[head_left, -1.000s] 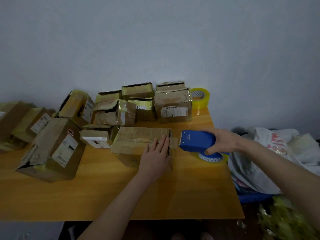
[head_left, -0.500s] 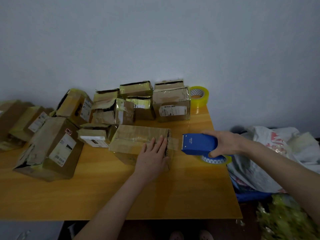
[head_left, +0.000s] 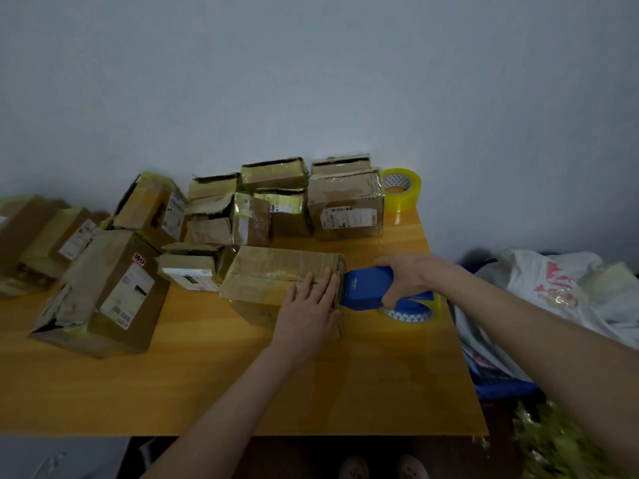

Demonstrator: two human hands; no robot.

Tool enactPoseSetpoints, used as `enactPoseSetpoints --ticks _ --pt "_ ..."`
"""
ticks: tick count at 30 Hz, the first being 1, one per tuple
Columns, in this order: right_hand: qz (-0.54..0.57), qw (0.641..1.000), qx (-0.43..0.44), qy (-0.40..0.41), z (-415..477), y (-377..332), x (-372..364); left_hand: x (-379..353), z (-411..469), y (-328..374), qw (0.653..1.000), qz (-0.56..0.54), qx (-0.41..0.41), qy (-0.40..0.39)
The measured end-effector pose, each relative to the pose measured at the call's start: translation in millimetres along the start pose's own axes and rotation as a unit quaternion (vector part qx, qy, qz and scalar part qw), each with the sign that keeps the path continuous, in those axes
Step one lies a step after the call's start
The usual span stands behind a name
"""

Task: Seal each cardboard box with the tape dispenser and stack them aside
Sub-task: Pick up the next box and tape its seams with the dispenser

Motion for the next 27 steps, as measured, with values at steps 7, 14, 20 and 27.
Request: enactPoseSetpoints --ticks 7,14,20,27 --pt "-0.095 0.993 -0.059 -0.023 -2.5 -0.8 -9.3 -1.1 -8.2 2.7 1.000 0.005 -0.029 -0.001" --pt "0.384 0.902 -0.164 0.112 -5.6 43.1 3.6 25.5 14.0 14.7 0.983 -0.093 0.144 0.072" --pt "0.530 0.791 -0.257 0.166 -3.9 50.2 -30.6 32.9 35.1 24.8 0.976 -0.016 0.201 0.077" --pt "0.544 0.777 -0.257 0.183 0.3 53.7 -39.7 11.6 4.2 6.8 0.998 -0.028 0.042 0.032"
Point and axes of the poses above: each hand's wrist, its own z-axis towards the middle knuckle, its own x-axis out of the back of the hand, y = z × x, the point moved 4 cm from there along z, towards the middle knuckle, and after that the axes turned 12 degrees about y, right-handed, at the moved point
